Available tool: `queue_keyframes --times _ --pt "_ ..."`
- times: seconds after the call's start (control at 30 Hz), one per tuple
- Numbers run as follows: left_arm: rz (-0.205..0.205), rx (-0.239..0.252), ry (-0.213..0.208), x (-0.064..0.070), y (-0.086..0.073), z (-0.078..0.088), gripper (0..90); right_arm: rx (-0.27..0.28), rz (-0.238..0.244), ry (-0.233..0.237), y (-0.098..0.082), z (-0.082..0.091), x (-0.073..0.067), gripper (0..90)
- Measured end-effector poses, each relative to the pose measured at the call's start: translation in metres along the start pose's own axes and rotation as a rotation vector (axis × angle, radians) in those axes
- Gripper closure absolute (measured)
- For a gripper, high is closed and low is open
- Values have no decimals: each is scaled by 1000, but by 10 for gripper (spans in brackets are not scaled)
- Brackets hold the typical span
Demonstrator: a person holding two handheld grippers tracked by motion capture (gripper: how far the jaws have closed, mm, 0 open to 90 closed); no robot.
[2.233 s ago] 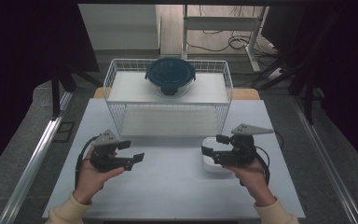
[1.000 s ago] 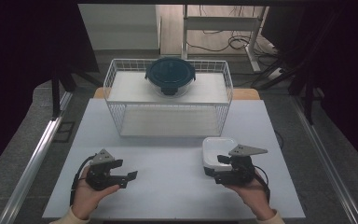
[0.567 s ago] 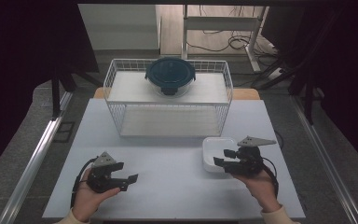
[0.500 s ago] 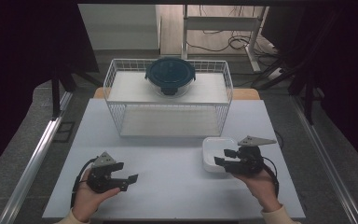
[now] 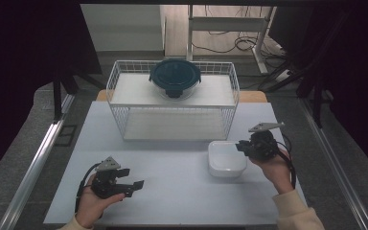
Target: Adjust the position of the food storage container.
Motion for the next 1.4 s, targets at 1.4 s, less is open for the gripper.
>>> queue_keyframes --times 1.4 --pt "-2 0 0 -3 0 3 230 -290 9 -95 17 -53 33 892"
Point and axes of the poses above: each handheld gripper's, and its own axes: z roughly backward along the jaws, y roughly out of its top, x roughly to its right, the point moved 1 cm from there along -z, roughly forward along the jaws, and after that the axes turned 8 degrees about -y, right-handed, at the moved point
